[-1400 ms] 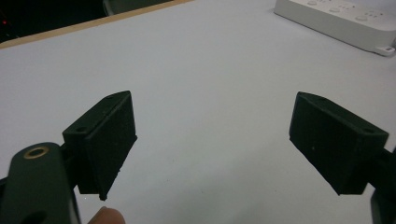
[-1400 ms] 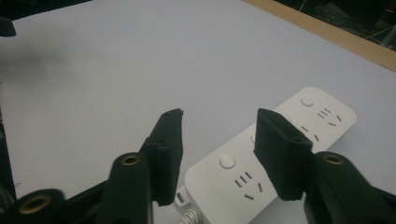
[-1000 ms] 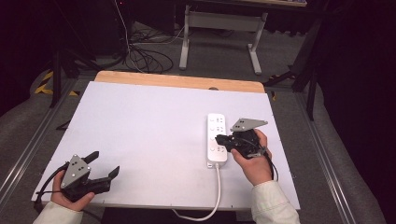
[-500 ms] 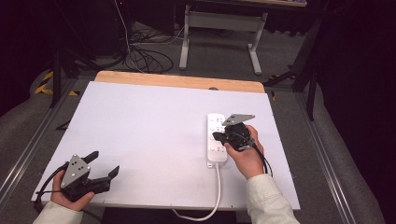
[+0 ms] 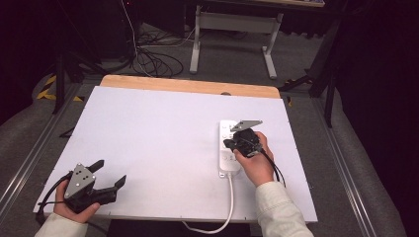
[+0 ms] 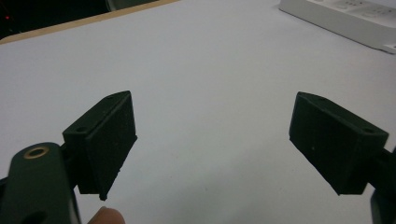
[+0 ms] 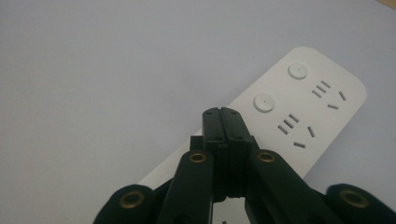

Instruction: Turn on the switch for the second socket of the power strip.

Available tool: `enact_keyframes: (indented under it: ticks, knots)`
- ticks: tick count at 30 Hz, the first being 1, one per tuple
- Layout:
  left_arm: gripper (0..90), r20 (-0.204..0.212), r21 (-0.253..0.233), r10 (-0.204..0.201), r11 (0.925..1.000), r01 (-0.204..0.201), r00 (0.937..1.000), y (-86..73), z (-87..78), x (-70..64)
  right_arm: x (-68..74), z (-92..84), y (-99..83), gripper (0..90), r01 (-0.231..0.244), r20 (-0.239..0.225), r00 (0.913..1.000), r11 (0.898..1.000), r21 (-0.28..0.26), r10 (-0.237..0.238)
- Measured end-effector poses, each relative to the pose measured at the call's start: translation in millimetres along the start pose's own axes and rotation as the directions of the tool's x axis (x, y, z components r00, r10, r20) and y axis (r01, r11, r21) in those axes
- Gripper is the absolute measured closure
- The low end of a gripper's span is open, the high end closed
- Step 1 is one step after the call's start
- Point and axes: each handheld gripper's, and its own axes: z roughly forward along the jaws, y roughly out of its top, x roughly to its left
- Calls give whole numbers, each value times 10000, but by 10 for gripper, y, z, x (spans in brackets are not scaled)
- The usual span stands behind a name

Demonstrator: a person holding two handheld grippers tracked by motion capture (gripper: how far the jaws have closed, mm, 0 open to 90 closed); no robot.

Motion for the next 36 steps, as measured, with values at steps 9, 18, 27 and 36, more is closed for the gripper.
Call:
enact_keyframes:
  ticks: [9,18,27,36]
  knots:
    - [153,-11,18,13,10000,-13,10000,0,1,4,-19,104,-34,900,-133,48,9999,9998,141,132]
    - [153,-66,59,17,10000,-17,10000,0,3,5,-23,161,-49,900,-194,167,9997,9998,92,192]
    - [153,-68,56,11,10000,-11,10000,-1,2,6,14,176,-58,900,101,495,9987,9999,35,-103]
    - [153,-71,70,17,10000,-16,10000,-1,7,2,23,185,-68,900,87,516,9986,10000,39,-89]
